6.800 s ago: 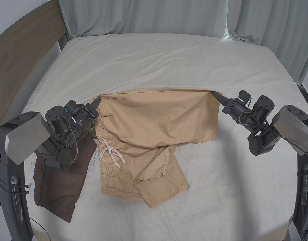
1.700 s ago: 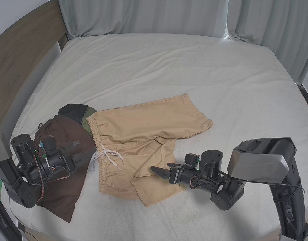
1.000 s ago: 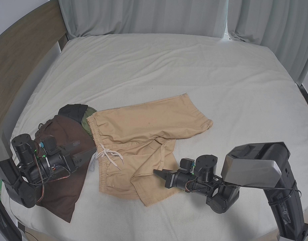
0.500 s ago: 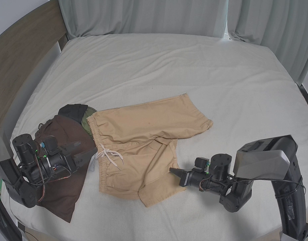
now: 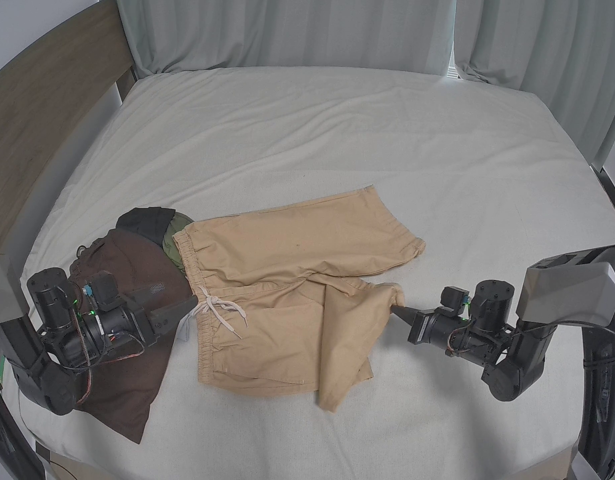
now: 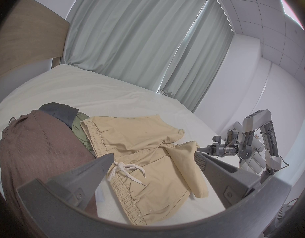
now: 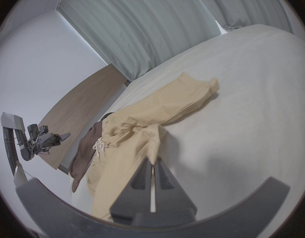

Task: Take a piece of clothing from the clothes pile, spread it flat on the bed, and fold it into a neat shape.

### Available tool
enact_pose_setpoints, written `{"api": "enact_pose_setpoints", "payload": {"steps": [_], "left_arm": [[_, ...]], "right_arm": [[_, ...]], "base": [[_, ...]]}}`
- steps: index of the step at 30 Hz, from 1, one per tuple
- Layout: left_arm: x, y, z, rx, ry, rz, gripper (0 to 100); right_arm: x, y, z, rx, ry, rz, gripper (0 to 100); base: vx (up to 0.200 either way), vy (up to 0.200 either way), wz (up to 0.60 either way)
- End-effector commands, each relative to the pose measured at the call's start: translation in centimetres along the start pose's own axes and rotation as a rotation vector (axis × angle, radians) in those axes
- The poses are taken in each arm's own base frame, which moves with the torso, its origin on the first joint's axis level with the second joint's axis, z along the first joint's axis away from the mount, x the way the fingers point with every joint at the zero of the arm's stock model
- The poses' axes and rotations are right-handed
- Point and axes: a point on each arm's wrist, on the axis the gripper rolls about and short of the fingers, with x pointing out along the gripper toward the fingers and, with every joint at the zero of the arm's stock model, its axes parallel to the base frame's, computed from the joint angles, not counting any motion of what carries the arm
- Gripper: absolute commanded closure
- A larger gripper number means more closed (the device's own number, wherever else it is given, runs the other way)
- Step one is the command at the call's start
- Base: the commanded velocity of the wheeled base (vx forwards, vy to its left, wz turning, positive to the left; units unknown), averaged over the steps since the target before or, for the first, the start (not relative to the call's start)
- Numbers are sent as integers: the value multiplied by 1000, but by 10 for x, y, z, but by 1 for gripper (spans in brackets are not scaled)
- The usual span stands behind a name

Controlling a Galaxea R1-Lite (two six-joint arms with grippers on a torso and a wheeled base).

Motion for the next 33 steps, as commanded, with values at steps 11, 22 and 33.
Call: {"api": "enact_pose_setpoints", "payload": {"steps": [11,22,33], "left_arm": [[3,-2,-3,-6,14,-11,0],[4,-2,-8,-13,28,-13,0],[5,-3,-8,-14,33,-19,0]], "right_arm": [[-6,-39,36,-51,-106,-49,100],[9,-54,58,-36,-101,-87,100],[24,-62,76,-39,-114,-96,100]], "base": [[0,0,0],[0,0,0],[0,0,0]]}}
